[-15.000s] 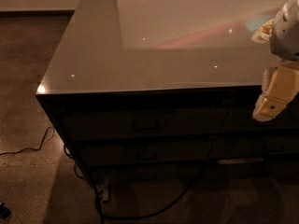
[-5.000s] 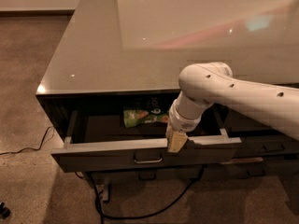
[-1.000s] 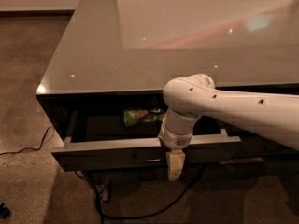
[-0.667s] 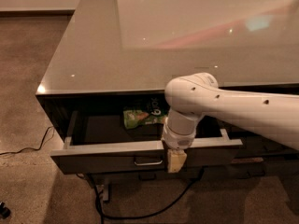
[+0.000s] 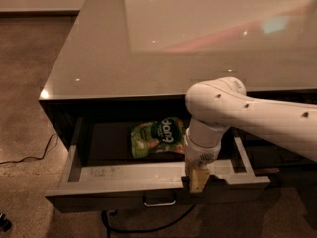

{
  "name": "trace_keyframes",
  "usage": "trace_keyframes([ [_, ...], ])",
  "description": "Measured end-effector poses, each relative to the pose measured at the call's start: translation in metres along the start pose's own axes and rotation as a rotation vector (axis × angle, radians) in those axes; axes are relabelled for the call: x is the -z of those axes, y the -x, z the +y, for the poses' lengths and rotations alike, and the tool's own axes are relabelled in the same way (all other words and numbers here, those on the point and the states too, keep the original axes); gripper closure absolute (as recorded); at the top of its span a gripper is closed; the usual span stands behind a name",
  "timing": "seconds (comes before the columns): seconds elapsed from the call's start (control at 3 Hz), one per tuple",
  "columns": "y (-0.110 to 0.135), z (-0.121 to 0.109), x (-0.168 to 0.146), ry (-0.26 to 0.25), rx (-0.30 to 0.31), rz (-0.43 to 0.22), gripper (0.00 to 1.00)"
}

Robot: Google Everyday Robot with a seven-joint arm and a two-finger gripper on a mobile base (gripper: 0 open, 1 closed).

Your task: Open top drawer

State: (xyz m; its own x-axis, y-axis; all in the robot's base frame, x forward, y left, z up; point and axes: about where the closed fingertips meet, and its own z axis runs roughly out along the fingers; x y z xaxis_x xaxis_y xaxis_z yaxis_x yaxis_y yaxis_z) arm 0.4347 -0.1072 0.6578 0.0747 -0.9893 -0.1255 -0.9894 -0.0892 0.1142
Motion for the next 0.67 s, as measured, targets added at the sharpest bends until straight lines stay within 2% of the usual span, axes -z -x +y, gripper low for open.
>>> trace_keyframes([
  [0.33, 0.0005, 0.0013, -0.0023, 0.0, 0.0, 0.0, 0.86],
  [0.67, -0.0002, 0.0054, 0.0051, -0.02, -0.005, 0.002, 0.62],
])
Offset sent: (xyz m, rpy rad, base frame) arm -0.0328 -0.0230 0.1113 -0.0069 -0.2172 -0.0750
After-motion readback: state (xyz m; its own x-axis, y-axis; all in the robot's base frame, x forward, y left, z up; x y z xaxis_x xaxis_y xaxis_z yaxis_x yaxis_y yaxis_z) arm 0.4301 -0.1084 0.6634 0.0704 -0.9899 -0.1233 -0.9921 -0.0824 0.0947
